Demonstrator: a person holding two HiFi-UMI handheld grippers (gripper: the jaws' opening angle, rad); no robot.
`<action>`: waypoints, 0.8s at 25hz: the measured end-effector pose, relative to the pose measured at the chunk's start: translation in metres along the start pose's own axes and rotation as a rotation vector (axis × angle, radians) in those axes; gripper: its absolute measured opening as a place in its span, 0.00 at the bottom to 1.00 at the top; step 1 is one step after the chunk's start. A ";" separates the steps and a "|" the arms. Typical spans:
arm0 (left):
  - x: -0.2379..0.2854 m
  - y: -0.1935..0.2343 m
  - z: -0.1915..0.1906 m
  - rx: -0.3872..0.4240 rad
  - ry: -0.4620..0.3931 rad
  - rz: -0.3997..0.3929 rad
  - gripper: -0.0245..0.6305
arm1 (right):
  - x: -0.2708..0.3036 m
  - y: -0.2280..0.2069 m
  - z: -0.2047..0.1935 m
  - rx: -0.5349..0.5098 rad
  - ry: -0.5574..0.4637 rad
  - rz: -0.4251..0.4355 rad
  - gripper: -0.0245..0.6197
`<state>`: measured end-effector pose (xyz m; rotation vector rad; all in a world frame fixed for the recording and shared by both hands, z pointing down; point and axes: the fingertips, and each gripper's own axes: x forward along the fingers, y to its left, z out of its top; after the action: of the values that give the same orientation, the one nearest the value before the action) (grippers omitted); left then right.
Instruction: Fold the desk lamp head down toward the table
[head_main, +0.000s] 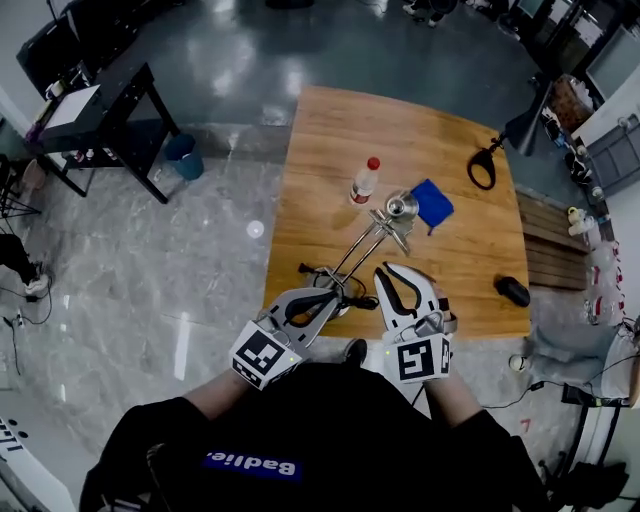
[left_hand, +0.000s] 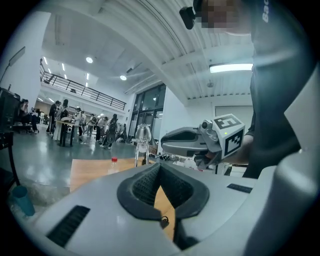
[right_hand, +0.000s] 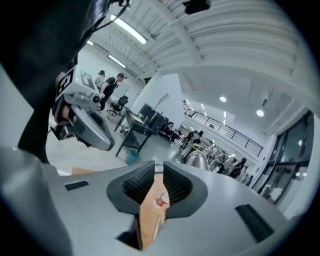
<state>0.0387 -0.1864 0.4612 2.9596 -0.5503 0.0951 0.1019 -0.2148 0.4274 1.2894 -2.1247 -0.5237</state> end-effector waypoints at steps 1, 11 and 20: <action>0.000 0.003 -0.003 -0.002 0.006 0.006 0.04 | 0.003 -0.006 -0.002 -0.055 0.019 -0.016 0.12; 0.009 0.015 -0.016 -0.039 0.026 0.046 0.04 | 0.035 -0.034 -0.027 -0.681 0.147 -0.067 0.27; 0.012 0.015 -0.018 -0.044 0.036 0.078 0.04 | 0.058 -0.032 -0.037 -0.829 0.093 -0.052 0.27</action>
<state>0.0442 -0.2021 0.4814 2.8883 -0.6548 0.1419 0.1268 -0.2817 0.4522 0.8551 -1.5142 -1.1791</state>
